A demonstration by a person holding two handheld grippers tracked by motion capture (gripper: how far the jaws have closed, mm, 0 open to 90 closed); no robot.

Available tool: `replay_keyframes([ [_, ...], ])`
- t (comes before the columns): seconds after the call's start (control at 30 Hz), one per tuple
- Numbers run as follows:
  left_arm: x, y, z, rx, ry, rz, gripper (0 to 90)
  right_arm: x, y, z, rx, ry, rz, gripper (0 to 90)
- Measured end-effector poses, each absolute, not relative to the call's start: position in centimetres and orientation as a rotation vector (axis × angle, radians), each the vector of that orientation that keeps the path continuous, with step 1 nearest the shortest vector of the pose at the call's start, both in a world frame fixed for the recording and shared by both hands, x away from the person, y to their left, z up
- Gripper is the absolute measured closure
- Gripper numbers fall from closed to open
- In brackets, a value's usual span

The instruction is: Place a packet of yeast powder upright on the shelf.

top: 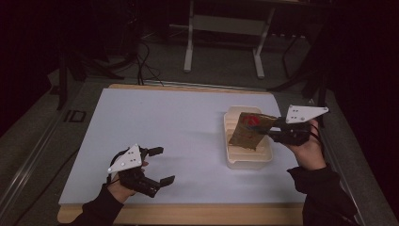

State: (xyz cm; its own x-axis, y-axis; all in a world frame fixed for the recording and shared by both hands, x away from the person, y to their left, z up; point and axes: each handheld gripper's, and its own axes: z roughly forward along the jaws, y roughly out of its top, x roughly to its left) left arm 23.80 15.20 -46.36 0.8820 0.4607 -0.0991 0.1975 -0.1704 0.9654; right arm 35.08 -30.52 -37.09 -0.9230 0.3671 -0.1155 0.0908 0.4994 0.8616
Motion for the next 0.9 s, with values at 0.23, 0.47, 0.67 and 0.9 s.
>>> replay_keyframes([
  [0.23, 24.0, 15.5, -47.1, 1.741, 0.525, 0.251, 2.1, 35.3, -31.2, -38.2, 0.409, 2.487, 1.376, 76.2],
  [0.47, 24.1, 15.4, -47.4, 1.753, 0.523, 0.257, 2.1, 35.8, -31.2, -39.8, 0.414, 2.512, 1.372, 76.2],
  [0.67, 24.2, 15.4, -47.6, 1.762, 0.520, 0.254, 2.1, 36.1, -30.8, -41.5, 0.432, 2.551, 1.373, 76.1],
  [0.9, 24.3, 15.5, -47.8, 1.759, 0.524, 0.246, 2.1, 36.4, -30.6, -43.2, 0.456, 2.578, 1.388, 75.9],
])
